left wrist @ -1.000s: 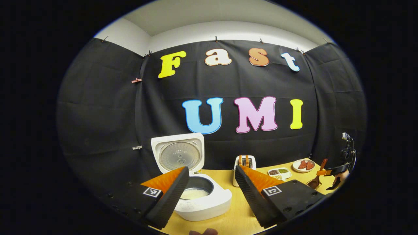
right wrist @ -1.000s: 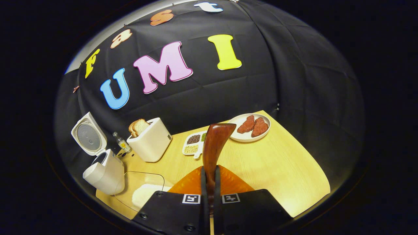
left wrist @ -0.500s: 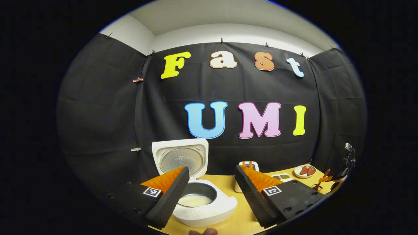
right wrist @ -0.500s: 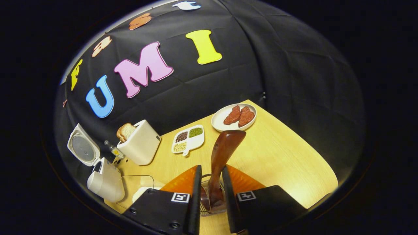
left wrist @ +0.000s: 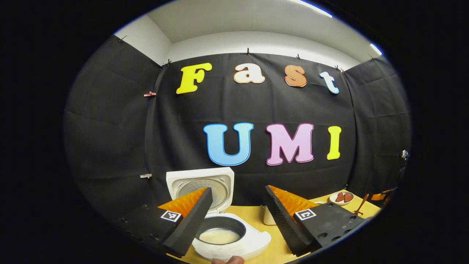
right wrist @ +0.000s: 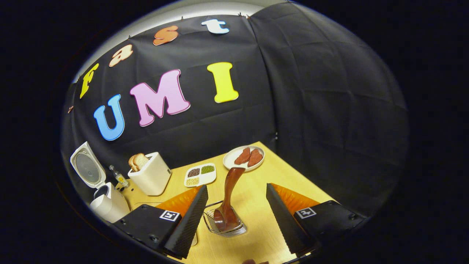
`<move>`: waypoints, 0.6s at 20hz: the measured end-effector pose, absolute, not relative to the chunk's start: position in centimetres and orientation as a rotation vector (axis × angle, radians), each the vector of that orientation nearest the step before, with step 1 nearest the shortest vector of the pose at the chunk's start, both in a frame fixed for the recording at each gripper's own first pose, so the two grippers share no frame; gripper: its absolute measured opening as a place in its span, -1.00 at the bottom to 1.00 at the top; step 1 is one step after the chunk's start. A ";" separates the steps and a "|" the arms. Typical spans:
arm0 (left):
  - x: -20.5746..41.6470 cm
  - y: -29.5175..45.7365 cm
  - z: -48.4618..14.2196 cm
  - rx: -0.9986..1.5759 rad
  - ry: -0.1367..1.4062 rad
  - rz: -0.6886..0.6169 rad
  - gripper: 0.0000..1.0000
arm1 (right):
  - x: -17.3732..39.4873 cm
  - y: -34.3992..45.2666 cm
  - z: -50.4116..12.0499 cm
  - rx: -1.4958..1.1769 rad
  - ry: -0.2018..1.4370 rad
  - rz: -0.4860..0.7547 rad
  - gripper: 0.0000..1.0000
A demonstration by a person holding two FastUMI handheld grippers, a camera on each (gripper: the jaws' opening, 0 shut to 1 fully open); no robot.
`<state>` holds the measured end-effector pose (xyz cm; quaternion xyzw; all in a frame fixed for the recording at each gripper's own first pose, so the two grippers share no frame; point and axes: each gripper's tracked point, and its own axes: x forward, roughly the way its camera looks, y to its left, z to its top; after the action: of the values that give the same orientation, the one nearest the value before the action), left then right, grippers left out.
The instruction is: Close the left gripper, press the button to open the rice cooker; take a wooden spoon from the chopstick holder with the right hand, scoop a spoonful of rice and pour it into the rice cooker, then put the wooden spoon back into the chopstick holder.
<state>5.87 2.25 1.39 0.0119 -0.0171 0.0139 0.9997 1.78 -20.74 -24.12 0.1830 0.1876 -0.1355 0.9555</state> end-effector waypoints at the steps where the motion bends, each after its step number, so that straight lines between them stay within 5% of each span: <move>1: 6.1 2.5 1.6 0.025 -0.039 0.022 0.94 | 0.8 -21.4 -22.5 0.344 0.350 -0.292 0.97; 7: 8.0 3.6 3.2 -0.001 -0.074 -0.007 0.94 | -4.3 -22.5 -12.6 0.201 0.183 -0.338 0.97; 12: 11.1 5.5 5.1 0.003 -0.088 -0.007 0.94 | -5.3 -17.3 -6.4 0.153 0.097 -0.260 0.96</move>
<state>11.09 5.48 5.13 0.0015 -0.0438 -0.0036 0.9990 -5.31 -17.31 -6.40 0.0762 0.0481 -0.1295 0.9875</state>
